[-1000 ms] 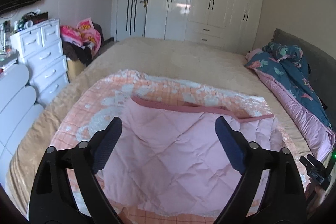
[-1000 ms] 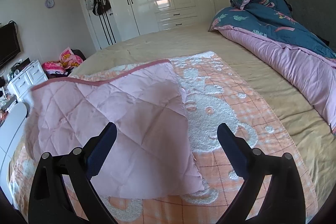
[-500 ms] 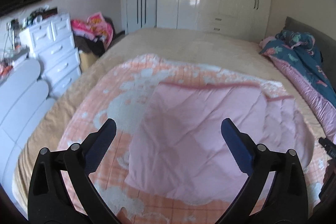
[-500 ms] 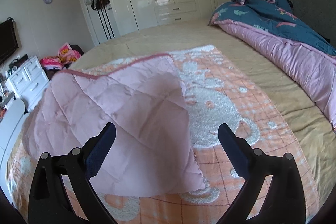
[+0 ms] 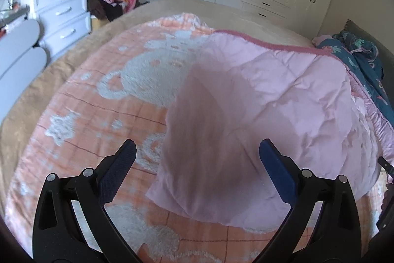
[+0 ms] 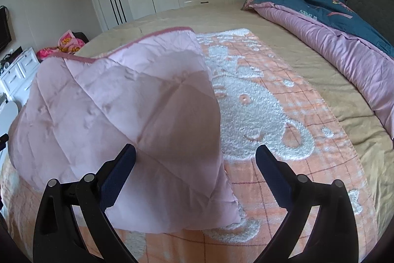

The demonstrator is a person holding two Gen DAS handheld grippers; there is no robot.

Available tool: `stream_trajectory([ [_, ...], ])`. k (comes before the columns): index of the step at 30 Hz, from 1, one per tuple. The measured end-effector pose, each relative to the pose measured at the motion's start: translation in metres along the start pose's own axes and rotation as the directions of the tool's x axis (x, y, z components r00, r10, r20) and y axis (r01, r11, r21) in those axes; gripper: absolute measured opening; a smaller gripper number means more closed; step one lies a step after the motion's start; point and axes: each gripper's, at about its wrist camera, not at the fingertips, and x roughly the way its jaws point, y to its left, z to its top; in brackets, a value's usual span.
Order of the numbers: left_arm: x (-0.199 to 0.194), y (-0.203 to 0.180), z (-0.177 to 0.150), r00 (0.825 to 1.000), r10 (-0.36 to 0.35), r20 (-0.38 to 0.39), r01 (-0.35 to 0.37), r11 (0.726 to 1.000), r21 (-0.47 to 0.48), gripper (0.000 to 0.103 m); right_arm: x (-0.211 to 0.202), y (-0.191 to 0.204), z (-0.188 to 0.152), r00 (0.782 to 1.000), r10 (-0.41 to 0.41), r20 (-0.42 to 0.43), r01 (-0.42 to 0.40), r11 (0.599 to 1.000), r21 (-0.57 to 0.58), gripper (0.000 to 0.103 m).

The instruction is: Fold large clothes

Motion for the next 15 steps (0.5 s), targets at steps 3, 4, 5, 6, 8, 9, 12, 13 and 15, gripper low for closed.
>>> stream_trajectory([
  [3, 0.016, 0.003, -0.003, 0.998, -0.05, -0.032, 0.049, 0.999, -0.02, 0.094, 0.007, 0.0, 0.0, 1.0, 0.018, -0.005, -0.018, 1.0, 0.001, 0.097],
  [4, 0.019, 0.003, -0.004, 0.997, -0.063, -0.04, 0.062, 0.998, -0.025, 0.094, 0.01, 0.0, 0.0, 1.0, 0.029, -0.011, -0.029, 1.0, 0.0, 0.097],
  [5, 0.022, 0.002, -0.004, 0.996, -0.078, -0.045, 0.077, 0.997, -0.023, 0.094, 0.014, 0.001, 0.0, 0.999, 0.034, -0.018, -0.035, 0.999, -0.001, 0.096],
  [6, 0.024, 0.002, -0.004, 0.996, -0.082, -0.043, 0.081, 0.996, -0.023, 0.094, 0.016, 0.002, -0.001, 0.999, 0.038, -0.017, -0.038, 0.999, -0.002, 0.096],
  [8, 0.026, 0.0, -0.001, 0.995, -0.094, -0.038, 0.093, 0.995, -0.026, 0.086, 0.019, 0.003, 0.001, 0.996, 0.09, -0.01, -0.09, 0.996, 0.002, 0.061],
  [9, 0.026, -0.003, 0.0, 0.995, -0.093, -0.026, 0.092, 0.995, -0.023, 0.066, 0.02, 0.006, 0.002, 0.996, 0.094, -0.005, -0.094, 0.996, -0.001, 0.057],
  [12, 0.02, -0.015, 0.004, 0.997, -0.072, 0.009, 0.072, 0.997, 0.018, 0.029, 0.013, 0.022, 0.005, 0.996, 0.078, 0.044, -0.075, 0.995, -0.069, 0.032],
  [13, 0.018, -0.021, 0.006, 0.998, -0.062, 0.028, 0.061, 0.997, 0.036, 0.02, 0.01, 0.026, 0.007, 0.995, 0.076, 0.07, -0.069, 0.994, -0.089, 0.024],
  [15, 0.012, -0.029, 0.015, 0.997, -0.052, 0.062, 0.049, 0.997, 0.053, 0.017, 0.002, 0.032, 0.013, 0.991, 0.067, 0.116, -0.055, 0.993, -0.105, 0.02],
])
